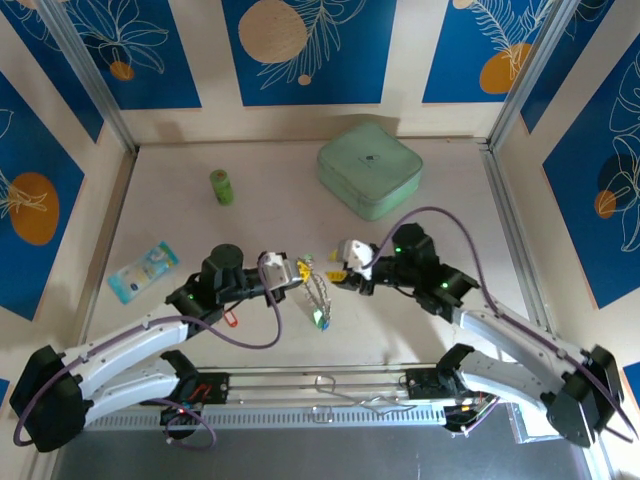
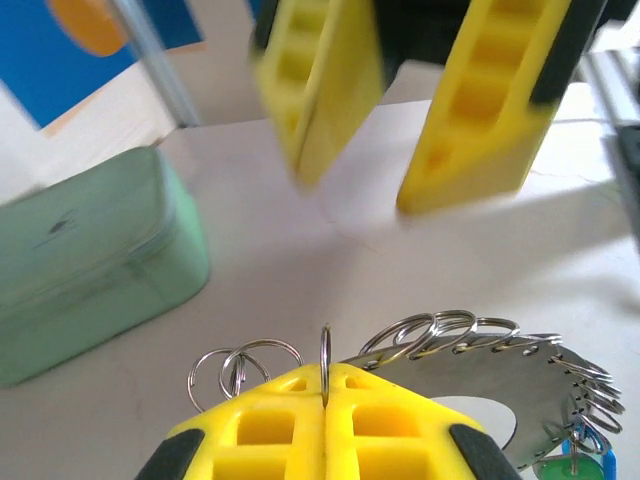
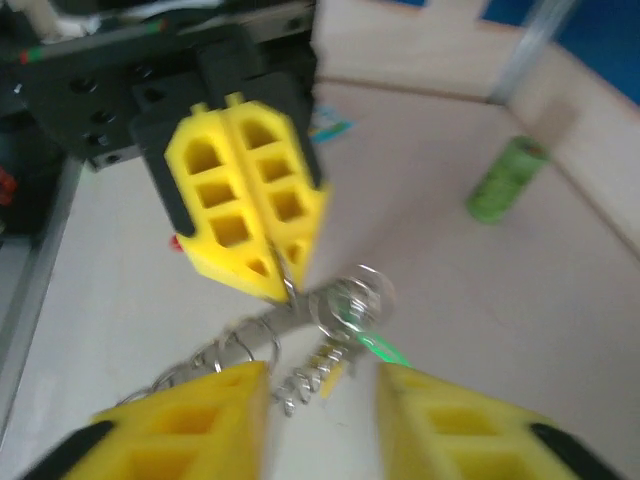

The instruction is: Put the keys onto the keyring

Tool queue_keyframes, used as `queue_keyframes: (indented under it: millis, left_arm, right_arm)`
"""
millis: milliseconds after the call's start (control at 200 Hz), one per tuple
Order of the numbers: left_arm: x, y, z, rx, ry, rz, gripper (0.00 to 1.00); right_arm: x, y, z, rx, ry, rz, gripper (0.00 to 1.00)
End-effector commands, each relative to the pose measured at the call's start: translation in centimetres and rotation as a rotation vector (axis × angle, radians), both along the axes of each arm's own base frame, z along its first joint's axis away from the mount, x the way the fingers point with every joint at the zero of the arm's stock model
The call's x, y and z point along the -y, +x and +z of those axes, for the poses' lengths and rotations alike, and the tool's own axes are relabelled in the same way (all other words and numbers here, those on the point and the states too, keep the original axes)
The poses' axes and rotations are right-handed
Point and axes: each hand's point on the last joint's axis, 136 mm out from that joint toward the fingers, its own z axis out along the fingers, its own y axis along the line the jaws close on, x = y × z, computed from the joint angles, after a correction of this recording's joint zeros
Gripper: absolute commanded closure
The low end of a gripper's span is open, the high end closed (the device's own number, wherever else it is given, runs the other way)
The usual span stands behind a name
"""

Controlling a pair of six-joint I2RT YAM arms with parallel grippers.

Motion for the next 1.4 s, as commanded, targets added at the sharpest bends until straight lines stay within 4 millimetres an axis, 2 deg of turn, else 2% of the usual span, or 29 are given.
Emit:
queue_keyframes:
  millis: [0, 150, 275, 360, 435, 570, 750, 910, 1030, 1130, 1260, 1395]
  left_arm:
    - [-1.5, 3.1, 3.8, -0.056, -0.112, 0.231, 1.0]
    - [-3.2, 4.8, 3.6, -0.109, -0.138, 0.386, 1.0]
    - [-4.3, 5.4, 3.5, -0.129, -0.121, 0.452, 1.0]
    - [-5.4, 6.2, 3.5, -0.146, -0.113, 0.529, 1.0]
    - [-6.9, 7.3, 3.4, -0.172, -0.114, 0.614, 1.0]
    - [-9.7, 9.0, 2.8, -0.238, -0.141, 0.742, 1.0]
    - [-13.1, 11.0, 2.3, -0.294, -0.185, 0.87, 1.0]
    - [-15.2, 12.2, 1.9, -0.31, -0.219, 0.947, 1.0]
    - [-16.4, 12.7, 1.9, -0.304, -0.236, 0.988, 1.0]
    - [-16.9, 12.8, 2.0, -0.293, -0.237, 1.002, 1.0]
    - [-17.1, 12.8, 2.1, -0.279, -0.241, 1.006, 1.0]
    - [-17.1, 12.6, 2.2, -0.276, -0.242, 0.999, 1.0]
  right_arm:
    - [1.8, 1.2, 1.6, -0.167, 0.15, -0.149, 0.59]
    - [2.9, 2.2, 0.5, -0.299, 0.173, -0.281, 0.59]
    - [3.4, 2.9, 0.3, -0.384, 0.202, -0.37, 0.61]
    - [3.2, 2.8, 0.3, -0.428, 0.214, -0.375, 0.63]
    - [2.2, 1.9, 0.0, -0.417, 0.191, -0.326, 0.64]
    - [-1.3, -0.7, -1.7, -0.336, 0.112, -0.189, 0.63]
    - [-7.7, -5.6, -5.9, -0.138, -0.026, 0.082, 0.61]
    - [-13.2, -7.4, -9.6, -0.109, -0.1, 0.202, 0.59]
    - [-16.5, -6.6, -11.4, -0.128, -0.098, 0.207, 0.58]
    - [-19.0, -4.9, -12.6, -0.142, -0.088, 0.161, 0.58]
    - [-21.3, -2.8, -14.5, -0.157, -0.065, 0.111, 0.57]
    - [-23.5, -2.5, -15.9, -0.177, -0.067, 0.138, 0.57]
